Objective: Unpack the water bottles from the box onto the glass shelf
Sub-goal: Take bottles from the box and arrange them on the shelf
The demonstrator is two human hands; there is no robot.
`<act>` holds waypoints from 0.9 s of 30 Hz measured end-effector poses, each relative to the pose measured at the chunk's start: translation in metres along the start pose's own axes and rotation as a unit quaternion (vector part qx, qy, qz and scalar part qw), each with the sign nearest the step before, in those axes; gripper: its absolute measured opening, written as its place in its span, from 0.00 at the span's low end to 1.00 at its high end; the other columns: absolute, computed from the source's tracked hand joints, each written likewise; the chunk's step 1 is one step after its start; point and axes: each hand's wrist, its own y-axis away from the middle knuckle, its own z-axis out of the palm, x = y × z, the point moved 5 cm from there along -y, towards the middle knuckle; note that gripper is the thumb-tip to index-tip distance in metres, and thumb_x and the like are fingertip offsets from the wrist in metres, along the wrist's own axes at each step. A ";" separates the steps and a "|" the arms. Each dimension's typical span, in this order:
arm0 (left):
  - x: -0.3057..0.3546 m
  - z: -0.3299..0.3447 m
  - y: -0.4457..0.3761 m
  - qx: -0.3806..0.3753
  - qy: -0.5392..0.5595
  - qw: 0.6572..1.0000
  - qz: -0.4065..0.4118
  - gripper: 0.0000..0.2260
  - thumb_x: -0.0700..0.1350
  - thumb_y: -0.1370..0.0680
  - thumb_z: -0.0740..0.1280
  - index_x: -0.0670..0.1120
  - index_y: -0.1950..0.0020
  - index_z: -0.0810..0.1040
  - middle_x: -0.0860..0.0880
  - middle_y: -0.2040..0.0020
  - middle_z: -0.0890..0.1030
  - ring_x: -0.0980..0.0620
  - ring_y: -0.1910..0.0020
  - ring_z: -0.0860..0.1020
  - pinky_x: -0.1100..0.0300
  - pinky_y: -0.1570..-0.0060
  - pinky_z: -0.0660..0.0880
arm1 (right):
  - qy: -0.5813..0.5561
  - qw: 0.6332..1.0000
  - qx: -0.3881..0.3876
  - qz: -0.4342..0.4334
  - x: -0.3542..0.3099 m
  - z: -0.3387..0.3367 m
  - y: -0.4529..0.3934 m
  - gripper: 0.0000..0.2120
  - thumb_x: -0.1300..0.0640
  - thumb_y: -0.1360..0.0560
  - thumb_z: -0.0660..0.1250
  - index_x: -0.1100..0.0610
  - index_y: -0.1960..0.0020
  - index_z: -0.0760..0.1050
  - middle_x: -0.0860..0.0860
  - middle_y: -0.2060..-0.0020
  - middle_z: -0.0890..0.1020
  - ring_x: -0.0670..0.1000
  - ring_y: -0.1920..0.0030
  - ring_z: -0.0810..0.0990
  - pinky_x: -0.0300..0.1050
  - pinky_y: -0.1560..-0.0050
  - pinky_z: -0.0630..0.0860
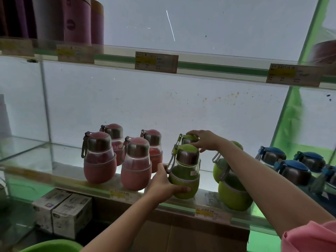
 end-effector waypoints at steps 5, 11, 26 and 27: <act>0.007 -0.002 0.009 0.019 -0.013 1.000 0.017 0.43 0.58 0.45 0.80 0.49 0.38 0.62 0.50 0.38 0.75 0.48 0.41 0.76 0.47 0.42 0.76 | 0.071 0.997 -0.021 0.009 -0.007 -0.001 0.004 0.28 0.49 0.24 0.65 0.53 0.27 0.62 0.56 0.35 0.73 0.52 0.47 0.76 0.44 0.47 0.77; 0.031 -0.052 0.038 0.159 -0.070 0.975 0.136 0.27 0.52 0.34 0.76 0.49 0.42 0.67 0.51 0.48 0.76 0.54 0.48 0.76 0.65 0.49 0.75 | 0.103 0.994 -0.016 -0.026 -0.044 -0.014 -0.003 0.30 0.45 0.25 0.66 0.50 0.26 0.62 0.53 0.29 0.69 0.53 0.31 0.70 0.44 0.34 0.65; -0.002 -0.117 0.032 0.234 -0.066 0.963 0.114 0.35 0.47 0.35 0.78 0.44 0.34 0.63 0.45 0.35 0.70 0.47 0.36 0.71 0.52 0.36 0.70 | 0.110 0.990 -0.050 -0.073 -0.117 0.033 -0.034 0.30 0.46 0.25 0.66 0.55 0.27 0.63 0.53 0.30 0.70 0.53 0.32 0.70 0.46 0.33 0.64; -0.006 -0.116 0.029 0.221 -0.062 0.967 0.106 0.37 0.46 0.35 0.78 0.43 0.32 0.62 0.45 0.34 0.69 0.47 0.35 0.70 0.51 0.34 0.69 | 0.116 0.989 -0.052 -0.070 -0.120 0.034 -0.037 0.31 0.45 0.25 0.65 0.55 0.26 0.62 0.53 0.29 0.70 0.54 0.31 0.69 0.47 0.32 0.64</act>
